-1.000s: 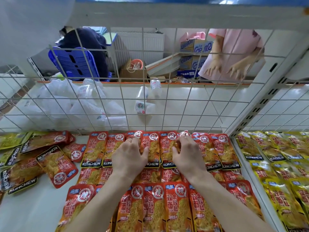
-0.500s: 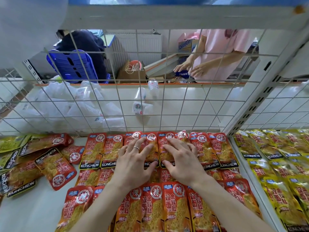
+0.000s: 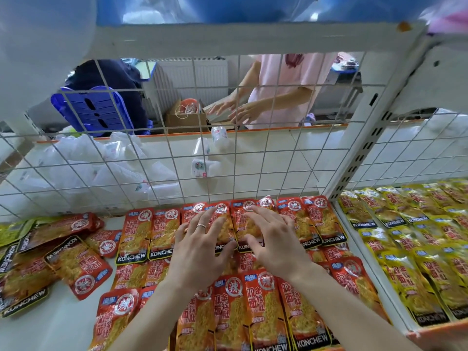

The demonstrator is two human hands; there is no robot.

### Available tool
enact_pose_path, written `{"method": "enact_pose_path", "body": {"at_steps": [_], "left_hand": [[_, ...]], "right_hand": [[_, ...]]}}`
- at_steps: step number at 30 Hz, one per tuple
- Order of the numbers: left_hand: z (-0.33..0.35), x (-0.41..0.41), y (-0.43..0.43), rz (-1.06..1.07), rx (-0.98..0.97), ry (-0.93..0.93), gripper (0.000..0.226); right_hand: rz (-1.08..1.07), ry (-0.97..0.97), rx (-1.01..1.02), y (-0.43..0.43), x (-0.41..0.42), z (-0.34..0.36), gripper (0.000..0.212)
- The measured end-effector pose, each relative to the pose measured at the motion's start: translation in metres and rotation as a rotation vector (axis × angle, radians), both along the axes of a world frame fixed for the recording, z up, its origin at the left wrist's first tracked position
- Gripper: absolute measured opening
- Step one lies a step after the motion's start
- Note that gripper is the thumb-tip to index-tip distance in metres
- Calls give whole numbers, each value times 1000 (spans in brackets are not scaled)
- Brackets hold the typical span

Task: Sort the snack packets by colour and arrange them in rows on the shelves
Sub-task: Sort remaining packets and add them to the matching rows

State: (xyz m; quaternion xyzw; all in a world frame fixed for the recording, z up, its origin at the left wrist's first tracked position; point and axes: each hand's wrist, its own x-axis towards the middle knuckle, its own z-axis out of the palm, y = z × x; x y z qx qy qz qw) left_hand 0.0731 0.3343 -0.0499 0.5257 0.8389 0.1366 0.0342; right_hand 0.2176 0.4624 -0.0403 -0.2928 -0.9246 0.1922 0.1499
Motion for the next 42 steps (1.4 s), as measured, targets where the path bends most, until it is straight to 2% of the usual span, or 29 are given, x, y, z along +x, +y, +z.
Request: {"method": "enact_pose_path", "body": {"at_steps": [6, 11, 19, 27, 33, 38, 42], "left_hand": [[29, 13, 3, -123, 78, -13, 79], [52, 45, 23, -323, 147, -40, 78], [65, 122, 37, -608, 221, -61, 66], [67, 198, 39, -600, 175, -17, 68], [69, 315, 55, -591, 171, 45, 62], [75, 408, 74, -608, 200, 1, 64], [82, 470, 87, -642, 243, -22, 53]], "right_hand": [[-122, 44, 6, -13, 32, 24, 51], [-302, 31, 55, -30, 88, 52, 49], [-553, 46, 69, -57, 174, 78, 64], [-573, 70, 63, -53, 260, 68, 68], [-600, 37, 71, -47, 383, 65, 69], [-622, -13, 49, -39, 477, 72, 67], [-672, -45, 83, -27, 534, 84, 74]]}}
